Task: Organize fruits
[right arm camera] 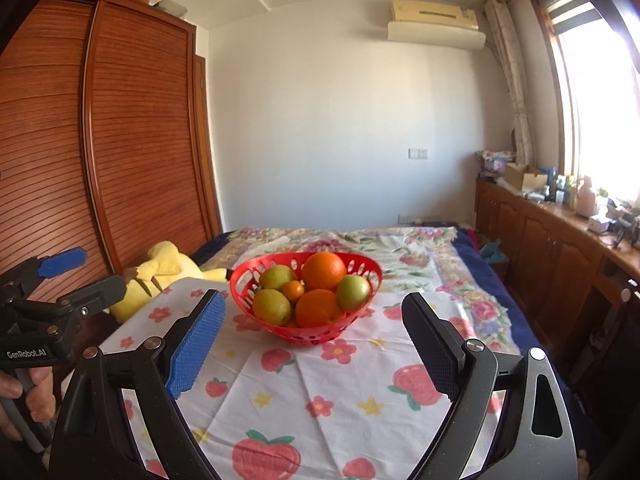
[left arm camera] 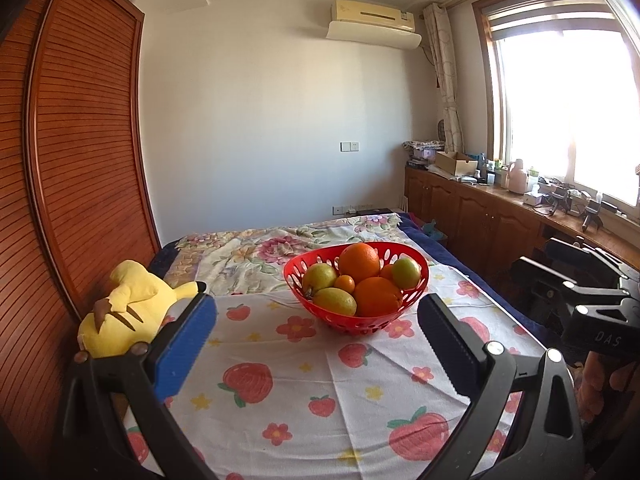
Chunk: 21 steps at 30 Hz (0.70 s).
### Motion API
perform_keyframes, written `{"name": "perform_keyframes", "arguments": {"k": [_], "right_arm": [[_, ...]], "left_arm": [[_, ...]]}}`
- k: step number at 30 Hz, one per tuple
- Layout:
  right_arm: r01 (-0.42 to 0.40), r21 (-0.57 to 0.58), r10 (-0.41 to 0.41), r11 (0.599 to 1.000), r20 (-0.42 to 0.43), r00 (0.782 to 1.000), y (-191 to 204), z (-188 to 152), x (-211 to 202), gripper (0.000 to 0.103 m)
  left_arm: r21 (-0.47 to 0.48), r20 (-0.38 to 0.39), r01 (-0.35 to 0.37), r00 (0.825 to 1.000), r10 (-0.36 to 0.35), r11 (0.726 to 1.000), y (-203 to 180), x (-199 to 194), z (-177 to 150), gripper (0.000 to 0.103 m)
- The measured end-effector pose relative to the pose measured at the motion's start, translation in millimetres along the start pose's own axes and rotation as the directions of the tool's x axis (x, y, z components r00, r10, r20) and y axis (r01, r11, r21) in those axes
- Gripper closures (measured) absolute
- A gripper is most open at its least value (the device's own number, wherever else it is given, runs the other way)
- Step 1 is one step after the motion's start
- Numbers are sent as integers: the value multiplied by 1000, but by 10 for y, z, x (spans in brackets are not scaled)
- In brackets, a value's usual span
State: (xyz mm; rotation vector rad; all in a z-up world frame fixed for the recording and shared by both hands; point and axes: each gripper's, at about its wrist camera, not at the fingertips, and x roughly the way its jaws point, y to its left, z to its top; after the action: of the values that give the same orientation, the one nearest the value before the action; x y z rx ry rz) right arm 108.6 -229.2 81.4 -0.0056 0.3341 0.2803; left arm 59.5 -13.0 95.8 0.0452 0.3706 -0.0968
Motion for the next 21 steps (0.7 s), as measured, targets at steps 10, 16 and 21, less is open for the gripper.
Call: {"name": "perform_keyframes", "arguments": {"k": [10, 16, 21], "right_arm": [[16, 19, -17, 1000, 23, 1000, 17, -74, -251, 11], [23, 17, -23, 1000, 9, 1000, 23, -162, -251, 11], [26, 11, -26, 1000, -4, 1000, 45, -201, -218, 11]], "left_arm": [[-19, -1, -8, 1000, 8, 1000, 55, -205, -129, 1], [-25, -9, -6, 1000, 6, 1000, 84, -218, -221, 1], [-29, -27, -4, 1000, 4, 1000, 100, -180, -277, 1]]}}
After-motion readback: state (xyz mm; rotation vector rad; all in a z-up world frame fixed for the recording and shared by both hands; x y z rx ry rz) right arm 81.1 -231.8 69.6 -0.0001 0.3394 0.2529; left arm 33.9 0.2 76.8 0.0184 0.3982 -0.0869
